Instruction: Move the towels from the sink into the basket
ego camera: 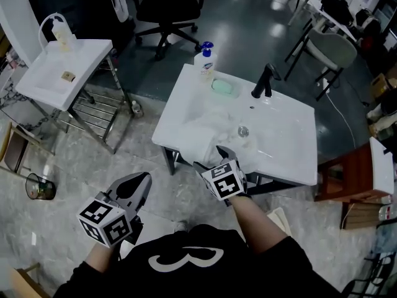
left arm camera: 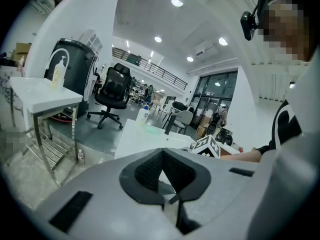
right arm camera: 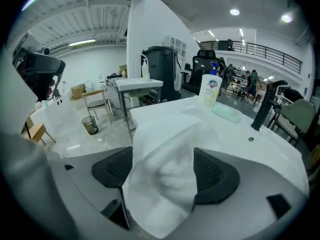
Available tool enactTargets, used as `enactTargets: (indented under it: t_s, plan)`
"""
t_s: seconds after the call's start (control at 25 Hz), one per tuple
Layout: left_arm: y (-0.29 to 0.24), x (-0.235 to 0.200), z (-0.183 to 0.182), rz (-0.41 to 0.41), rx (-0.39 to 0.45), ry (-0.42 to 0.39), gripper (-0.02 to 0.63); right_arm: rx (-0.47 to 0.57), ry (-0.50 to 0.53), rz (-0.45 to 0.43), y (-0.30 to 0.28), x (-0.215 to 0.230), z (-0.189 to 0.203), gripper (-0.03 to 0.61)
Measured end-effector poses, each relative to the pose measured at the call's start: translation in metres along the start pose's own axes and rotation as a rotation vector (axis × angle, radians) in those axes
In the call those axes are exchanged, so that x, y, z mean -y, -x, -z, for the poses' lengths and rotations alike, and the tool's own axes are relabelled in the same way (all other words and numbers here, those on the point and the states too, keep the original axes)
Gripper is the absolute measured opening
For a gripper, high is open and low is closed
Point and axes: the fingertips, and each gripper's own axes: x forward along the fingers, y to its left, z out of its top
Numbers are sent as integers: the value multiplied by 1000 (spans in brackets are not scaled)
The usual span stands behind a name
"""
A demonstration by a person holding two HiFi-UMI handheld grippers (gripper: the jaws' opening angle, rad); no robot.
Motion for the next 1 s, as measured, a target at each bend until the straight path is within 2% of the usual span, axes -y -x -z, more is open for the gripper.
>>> enactTargets:
  t_s: [0.16, 0.32, 0.36, 0.44, 0.64, 0.8, 1.0]
  plan:
    - [0, -14, -8, -16, 19, 7, 5, -39, -19, 22, -13, 5, 8, 367]
    - [-4, -23, -11, -18, 26, 16, 5, -66, 24, 46, -16, 7, 10, 362]
    - [-4, -24, -12, -17, 26, 16, 5, -74, 40, 58, -16, 9, 10, 348]
    - [-5, -24, -13, -13, 29, 16, 5, -84, 66, 73, -14, 13, 10, 255]
    - [-11, -29, -15, -6, 31, 21, 5, -68, 84, 24, -11, 9, 7, 170]
    - [-17, -29, -14, 2, 25, 26, 5, -59, 33, -16, -6, 8, 7, 104]
    - [-22, -25, -15, 8, 21, 22, 5, 2, -124, -89, 4, 13, 3, 71]
